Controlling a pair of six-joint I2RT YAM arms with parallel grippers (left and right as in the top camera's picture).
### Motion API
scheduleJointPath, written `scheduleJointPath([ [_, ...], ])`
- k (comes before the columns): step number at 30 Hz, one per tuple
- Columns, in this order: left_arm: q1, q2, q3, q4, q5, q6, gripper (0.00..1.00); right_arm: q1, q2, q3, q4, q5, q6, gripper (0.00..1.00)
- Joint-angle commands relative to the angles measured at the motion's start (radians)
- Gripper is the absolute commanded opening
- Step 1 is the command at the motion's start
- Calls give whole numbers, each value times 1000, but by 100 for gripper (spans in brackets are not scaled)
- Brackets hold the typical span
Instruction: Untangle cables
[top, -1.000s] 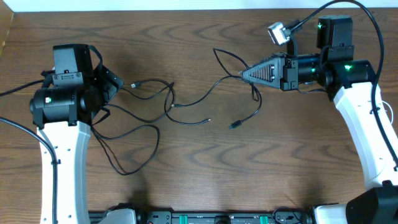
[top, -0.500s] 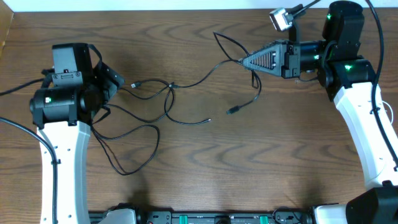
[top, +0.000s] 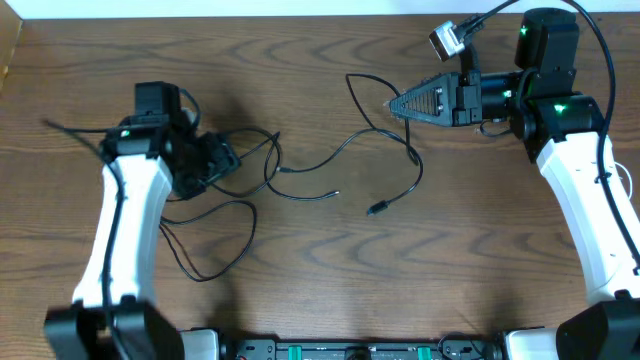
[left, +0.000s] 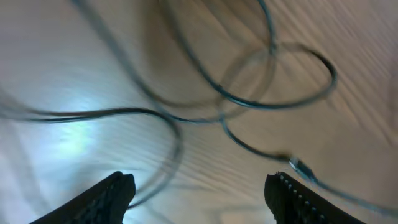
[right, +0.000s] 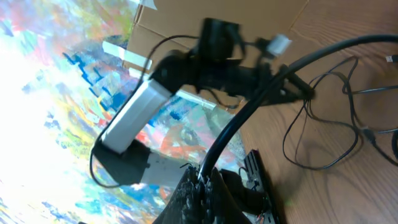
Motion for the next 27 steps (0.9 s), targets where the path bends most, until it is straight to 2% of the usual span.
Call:
scheduleJointPath([
  [1, -17, 57, 3, 27, 350, 168, 72, 5, -23, 6, 0, -24, -24, 1],
  [3, -40, 89, 3, 46, 442, 209, 72, 5, -23, 6, 0, -24, -24, 1],
  [11, -165, 151, 2, 155, 446, 196, 72, 5, -23, 6, 0, -24, -24, 1],
  [14, -197, 163, 2, 195, 423, 105, 72, 5, -23, 6, 0, -24, -24, 1],
  [20, -264, 198, -1, 204, 281, -139, 72, 5, -23, 6, 0, -24, -24, 1],
  [23, -295, 222, -1, 239, 227, -211, 73, 5, -23, 6, 0, -24, -27, 1],
  [27, -321, 250, -1, 293, 227, -283, 73, 5, -23, 6, 0, -24, -31, 1],
])
